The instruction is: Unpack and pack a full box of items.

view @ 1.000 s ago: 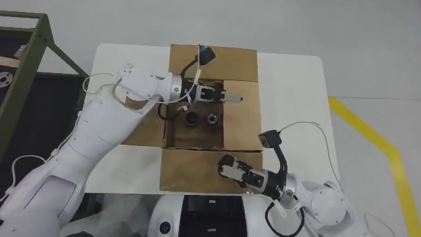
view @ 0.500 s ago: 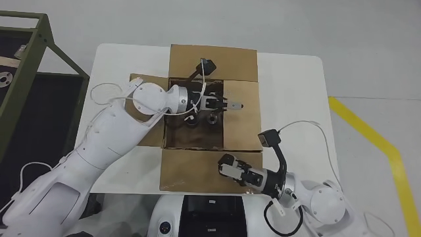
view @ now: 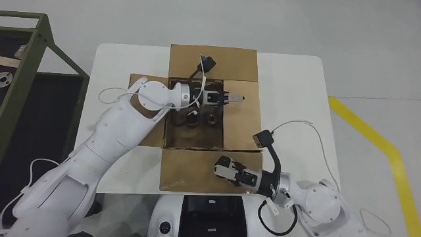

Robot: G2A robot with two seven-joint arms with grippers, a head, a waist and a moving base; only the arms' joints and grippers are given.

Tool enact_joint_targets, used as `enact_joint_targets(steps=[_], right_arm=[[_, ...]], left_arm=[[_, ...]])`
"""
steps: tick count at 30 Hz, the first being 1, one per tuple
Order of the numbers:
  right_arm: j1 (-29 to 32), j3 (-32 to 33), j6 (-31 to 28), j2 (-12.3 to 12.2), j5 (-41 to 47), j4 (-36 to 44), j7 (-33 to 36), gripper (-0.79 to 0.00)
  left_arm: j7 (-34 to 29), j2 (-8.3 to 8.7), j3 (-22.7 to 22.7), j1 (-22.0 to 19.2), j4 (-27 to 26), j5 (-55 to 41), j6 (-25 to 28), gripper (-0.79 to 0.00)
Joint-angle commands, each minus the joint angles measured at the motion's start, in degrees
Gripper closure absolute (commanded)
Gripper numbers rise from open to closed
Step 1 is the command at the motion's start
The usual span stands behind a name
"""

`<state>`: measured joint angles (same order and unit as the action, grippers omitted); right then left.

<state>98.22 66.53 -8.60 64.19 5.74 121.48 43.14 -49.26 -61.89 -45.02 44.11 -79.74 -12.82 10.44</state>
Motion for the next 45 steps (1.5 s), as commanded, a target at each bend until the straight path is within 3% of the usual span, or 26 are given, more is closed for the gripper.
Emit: enact_joint_targets(steps=[1, 9, 18, 32, 45], right_arm=[[-0.4, -0.5, 0.3, 0.0, -0.2, -0.2, 0.1, -0.785], [-1.9, -2.4, 1.8, 0.0, -1.1, -0.9, -0.5, -0.785], [-2.9, -3.0, 4.1, 0.0, -2.1, -1.1, -3.3, -0.785], [1.0, 4.0, 3.7, -0.8, -3.1, 2.5, -11.4, -0.785], [7.7, 11.7, 1.3, -1.5, -5.4, 6.4, -18.5, -0.785]], left_arm=[[0.3, -0.37, 0.2, -0.4, 0.8, -0.7, 0.7, -0.785], [0.6, -1.49, -0.5, -1.1, 2.1, -4.7, 5.1, -0.785], [0.5, -1.48, -4.1, -0.3, -1.4, -7.7, 8.1, -0.785], [-2.9, -3.12, -3.2, -3.0, -2.3, -10.2, 8.0, -0.785], [-6.2, -0.71, -13.2, 2.0, -6.3, -9.6, 8.1, -0.785]])
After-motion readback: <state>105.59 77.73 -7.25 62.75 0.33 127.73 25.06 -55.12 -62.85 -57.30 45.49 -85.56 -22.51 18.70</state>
